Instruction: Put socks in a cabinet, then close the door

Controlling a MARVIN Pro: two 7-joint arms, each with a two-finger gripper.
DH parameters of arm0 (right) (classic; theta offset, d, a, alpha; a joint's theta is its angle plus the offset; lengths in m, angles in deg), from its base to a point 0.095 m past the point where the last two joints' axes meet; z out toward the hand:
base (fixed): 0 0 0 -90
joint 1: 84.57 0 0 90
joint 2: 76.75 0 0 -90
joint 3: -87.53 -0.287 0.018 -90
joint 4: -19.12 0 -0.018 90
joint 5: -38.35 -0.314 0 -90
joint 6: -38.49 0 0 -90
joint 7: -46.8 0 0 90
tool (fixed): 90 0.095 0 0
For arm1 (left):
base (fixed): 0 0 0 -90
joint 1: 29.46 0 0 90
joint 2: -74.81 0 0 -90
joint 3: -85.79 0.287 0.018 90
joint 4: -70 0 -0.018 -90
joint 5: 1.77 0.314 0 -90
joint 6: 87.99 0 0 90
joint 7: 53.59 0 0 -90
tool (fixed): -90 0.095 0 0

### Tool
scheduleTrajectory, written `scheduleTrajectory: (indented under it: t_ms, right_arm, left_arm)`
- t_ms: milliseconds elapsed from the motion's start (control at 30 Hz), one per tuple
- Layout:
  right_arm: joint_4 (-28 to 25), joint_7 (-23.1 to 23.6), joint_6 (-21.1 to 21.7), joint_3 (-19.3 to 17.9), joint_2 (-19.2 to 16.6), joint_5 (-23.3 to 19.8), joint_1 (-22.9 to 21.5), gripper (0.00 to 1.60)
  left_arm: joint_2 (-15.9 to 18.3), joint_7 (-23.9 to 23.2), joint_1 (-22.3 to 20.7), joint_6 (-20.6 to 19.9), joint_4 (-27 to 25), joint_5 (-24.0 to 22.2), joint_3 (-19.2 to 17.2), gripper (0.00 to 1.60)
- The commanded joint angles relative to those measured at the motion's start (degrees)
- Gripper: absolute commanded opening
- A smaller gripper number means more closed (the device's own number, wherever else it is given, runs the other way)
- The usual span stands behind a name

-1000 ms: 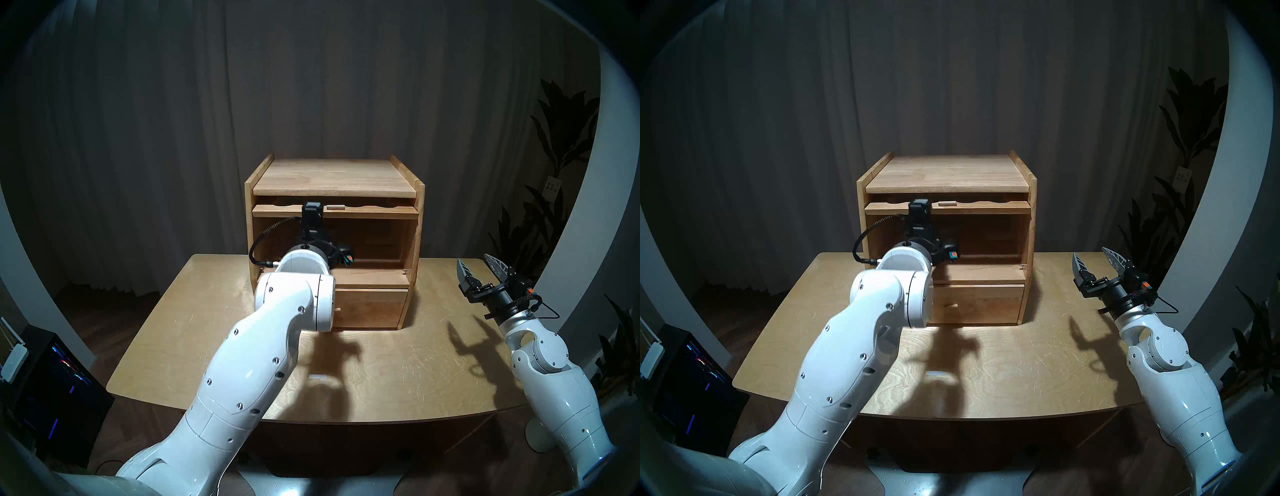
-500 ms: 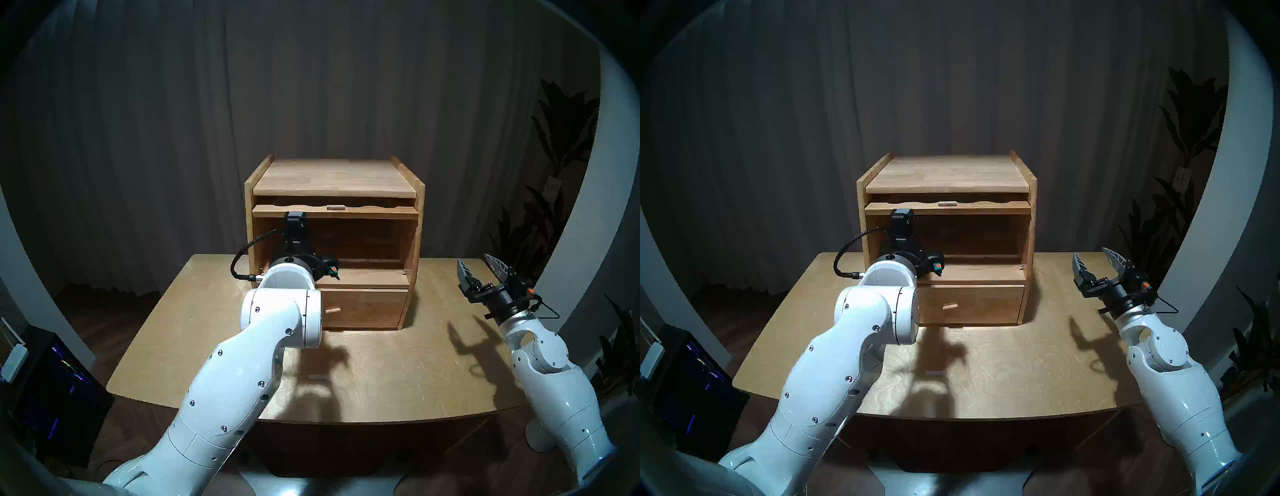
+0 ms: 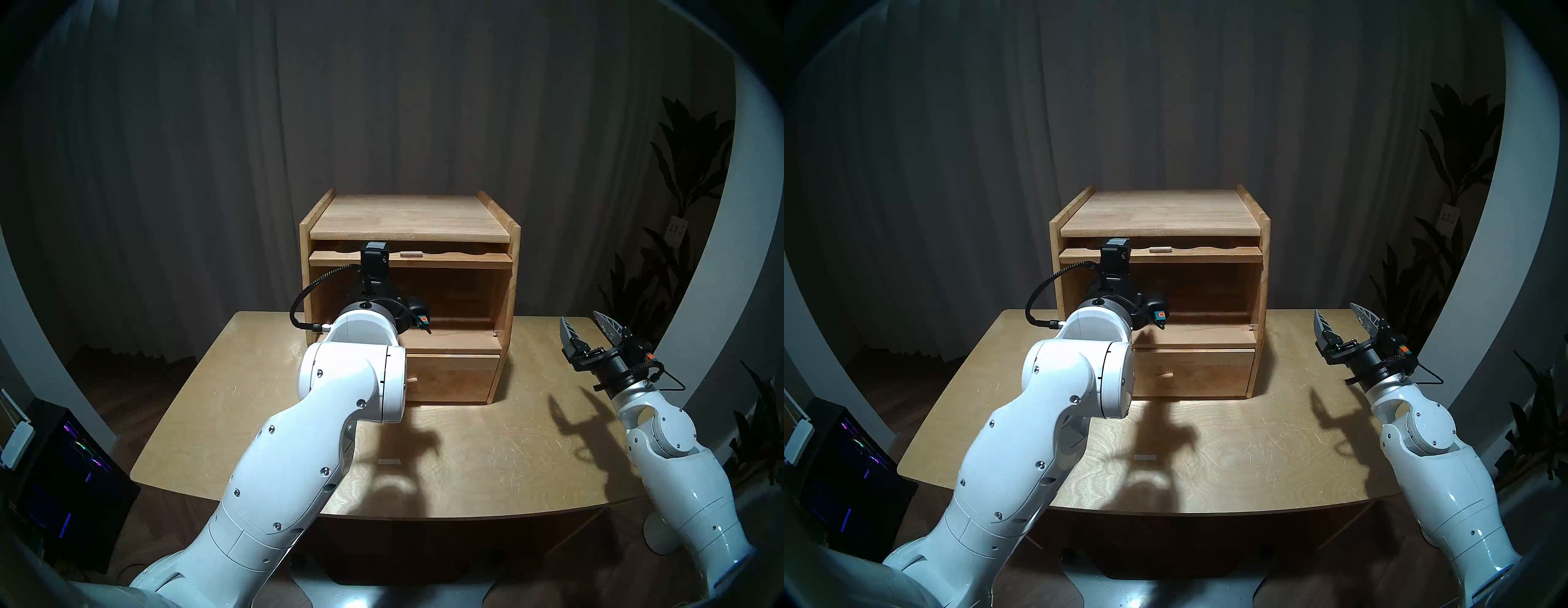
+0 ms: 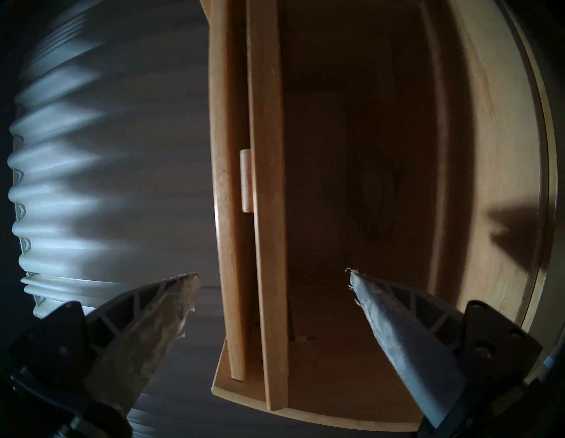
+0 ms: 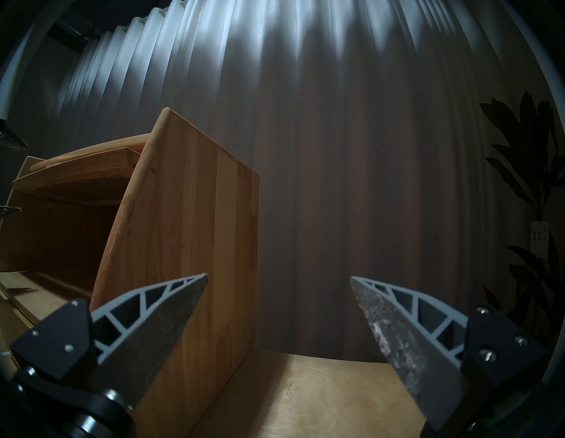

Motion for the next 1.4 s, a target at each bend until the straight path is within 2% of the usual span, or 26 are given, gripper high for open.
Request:
scheduleTrajectory:
  t_ms: [0, 400, 800, 1100, 1367]
  right_arm:
    - [-0.89, 0.15, -0.61, -0.31, -0.17, 0.19, -0.41, 1.6]
    - [-0.91, 0.15, -0.69, -0.32, -0.16, 0.23, -0.39, 1.6]
    - [-0.9, 0.15, -0.68, -0.32, -0.16, 0.24, -0.39, 1.6]
    - [-0.9, 0.14, -0.68, -0.31, -0.16, 0.23, -0.39, 1.6]
    - [-0.89, 0.14, -0.67, -0.3, -0.17, 0.23, -0.4, 1.6]
  left_arm:
    - [-1.93, 0.97, -5.12, -0.43, 2.44, 0.09, -2.22, 1.6]
    - [-3.72, 3.2, -5.29, -0.2, 5.91, -1.5, -2.11, 1.6]
    - [-5.26, 4.45, -8.58, 0.5, 11.35, -3.18, -2.25, 1.6]
    - [-5.43, 5.78, -9.74, 1.04, 14.42, -3.17, -1.88, 1.6]
    - [-5.35, 6.32, -11.25, 1.47, 15.43, -3.09, -3.02, 1.6]
